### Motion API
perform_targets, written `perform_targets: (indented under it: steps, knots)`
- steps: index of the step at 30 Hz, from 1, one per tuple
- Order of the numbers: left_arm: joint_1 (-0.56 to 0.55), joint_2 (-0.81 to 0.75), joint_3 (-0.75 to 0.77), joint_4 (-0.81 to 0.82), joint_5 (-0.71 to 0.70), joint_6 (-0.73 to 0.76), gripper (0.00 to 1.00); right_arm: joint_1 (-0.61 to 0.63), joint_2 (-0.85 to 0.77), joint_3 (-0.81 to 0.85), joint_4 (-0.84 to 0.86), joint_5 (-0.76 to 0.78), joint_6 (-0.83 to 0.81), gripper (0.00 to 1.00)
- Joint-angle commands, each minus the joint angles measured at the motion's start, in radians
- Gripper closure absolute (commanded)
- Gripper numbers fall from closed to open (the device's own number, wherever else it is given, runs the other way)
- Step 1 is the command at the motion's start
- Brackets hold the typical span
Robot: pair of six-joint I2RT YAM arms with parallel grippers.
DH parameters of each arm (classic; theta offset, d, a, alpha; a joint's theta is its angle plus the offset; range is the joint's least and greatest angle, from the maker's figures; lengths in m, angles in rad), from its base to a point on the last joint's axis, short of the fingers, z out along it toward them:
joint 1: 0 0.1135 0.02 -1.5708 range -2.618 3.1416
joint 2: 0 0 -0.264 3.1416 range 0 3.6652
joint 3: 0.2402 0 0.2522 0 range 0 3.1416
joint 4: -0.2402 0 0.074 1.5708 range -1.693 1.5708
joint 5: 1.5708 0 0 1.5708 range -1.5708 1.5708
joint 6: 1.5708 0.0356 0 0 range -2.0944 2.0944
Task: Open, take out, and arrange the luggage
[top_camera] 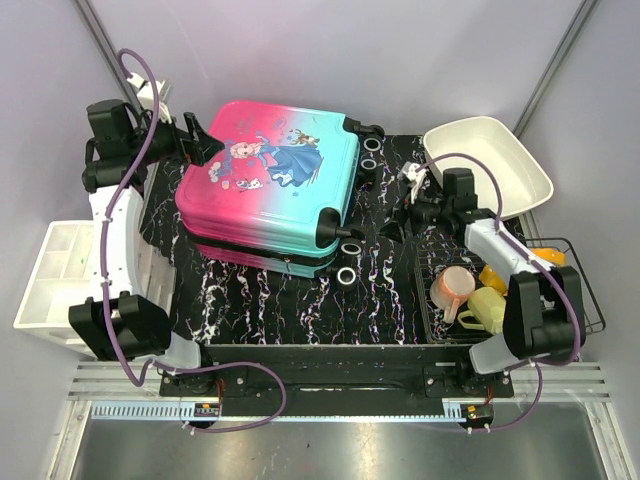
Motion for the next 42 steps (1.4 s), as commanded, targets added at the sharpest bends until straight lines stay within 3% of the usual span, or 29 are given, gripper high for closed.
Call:
perform_targets:
  steps: [1, 7, 10, 15, 22, 30, 33, 42]
  knots:
    - [-0.008, -0.025, -0.026, 0.017, 0.022, 0.002, 0.01, 0.036, 0.069, -0.009, 0.079, -0.07, -0.097, 0.18]
    - [-0.01, -0.046, -0.049, 0.016, 0.012, -0.004, 0.01, 0.132, 0.152, -0.025, 0.172, 0.0, -0.083, 0.24]
    - [-0.011, -0.048, -0.052, 0.016, 0.008, -0.004, 0.01, 0.155, 0.201, -0.018, 0.277, -0.02, -0.057, 0.27]
    - [-0.011, -0.046, -0.047, 0.017, 0.001, -0.004, 0.01, 0.175, 0.261, -0.017, 0.316, -0.036, -0.065, 0.28]
    - [-0.011, -0.053, -0.078, 0.017, -0.008, -0.004, 0.01, 0.211, 0.3, -0.081, 0.593, -0.047, 0.069, 0.28]
    - [-0.013, -0.048, -0.089, 0.013, -0.021, -0.004, 0.01, 0.241, 0.31, -0.149, 0.748, -0.101, 0.124, 0.3]
    - [-0.011, -0.042, -0.09, 0.01, -0.022, -0.004, 0.01, 0.243, 0.319, -0.202, 0.889, -0.138, 0.172, 0.32]
    - [-0.013, -0.007, -0.066, -0.021, -0.025, -0.004, 0.02, 0.287, 0.354, -0.213, 1.029, -0.035, 0.241, 0.39]
